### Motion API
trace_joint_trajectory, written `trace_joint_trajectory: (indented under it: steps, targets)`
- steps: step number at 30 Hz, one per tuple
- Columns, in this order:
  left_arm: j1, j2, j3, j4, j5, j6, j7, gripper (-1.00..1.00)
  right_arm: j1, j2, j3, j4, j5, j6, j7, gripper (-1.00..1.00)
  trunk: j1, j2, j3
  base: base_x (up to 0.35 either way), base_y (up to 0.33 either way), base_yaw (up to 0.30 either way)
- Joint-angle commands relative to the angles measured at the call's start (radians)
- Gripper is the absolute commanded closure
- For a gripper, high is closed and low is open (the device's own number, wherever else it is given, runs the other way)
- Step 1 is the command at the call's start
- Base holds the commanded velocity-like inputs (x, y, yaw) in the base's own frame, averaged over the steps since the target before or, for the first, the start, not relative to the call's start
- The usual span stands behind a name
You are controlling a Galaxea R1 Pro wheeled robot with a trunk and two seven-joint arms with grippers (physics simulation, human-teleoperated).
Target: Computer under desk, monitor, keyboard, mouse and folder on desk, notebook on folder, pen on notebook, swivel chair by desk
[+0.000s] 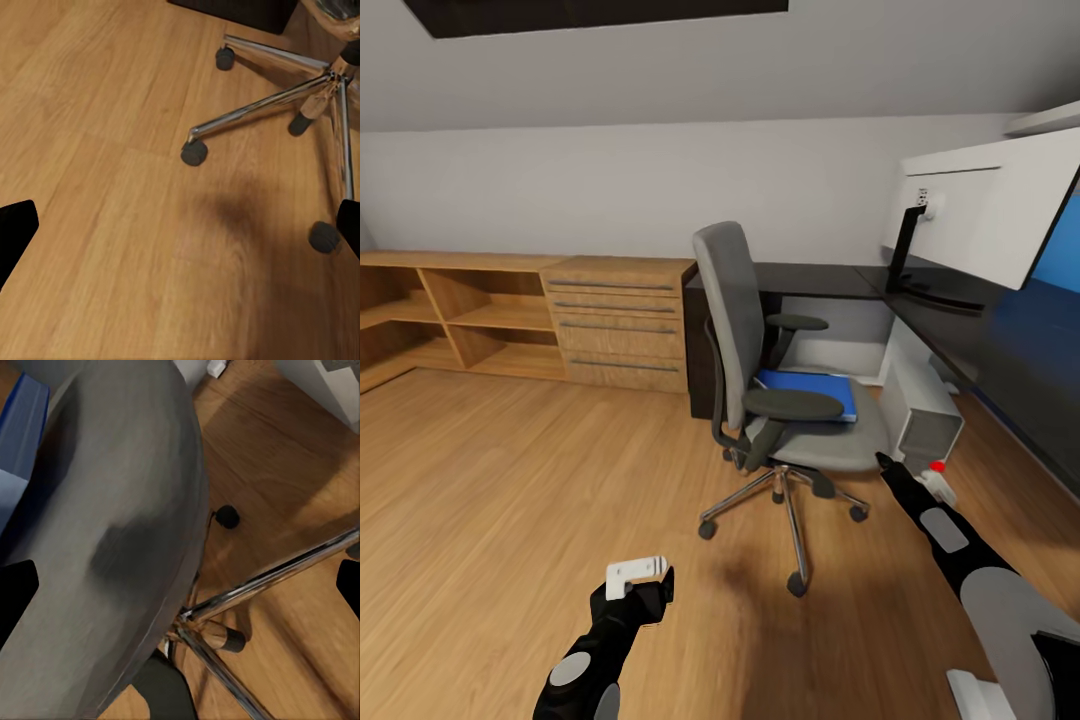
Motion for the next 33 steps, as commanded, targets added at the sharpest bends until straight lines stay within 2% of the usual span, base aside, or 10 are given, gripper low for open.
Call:
trace_joint_trajectory:
  steps: [1, 18, 23, 33]
  targets:
    - [0.0, 0.0, -0.001, -0.001, 0.011, 0.003, 0.009, -1.0, -0.001, -0.001, -0.005, 0.001, -0.009, 0.004, 0.006, -1.0, 0.0, 0.0, -0.001, 0.254, 0.0, 0.0]
    - [0.0, 0.0, -0.001, -0.001, 0.011, 0.003, 0.009, -1.0, -0.001, -0.02, -0.005, 0.001, -0.012, 0.002, 0.002, -1.0, 0.0, 0.0, -0.001, 0.11, 0.0, 0.0]
    - [0.0, 0.0, -0.001, -0.001, 0.011, 0.003, 0.009, -1.0, -0.001, -0.038, -0.007, 0.012, -0.014, 0.002, -0.002, -1.0, 0.0, 0.0, -0.001, 0.05, 0.0, 0.0]
    - [0.0, 0.0, -0.001, -0.001, 0.011, 0.003, 0.009, -1.0, -0.001, -0.055, -0.01, 0.019, -0.015, 0.003, -0.002, -1.0, 0.0, 0.0, -0.001, 0.111, 0.0, 0.0]
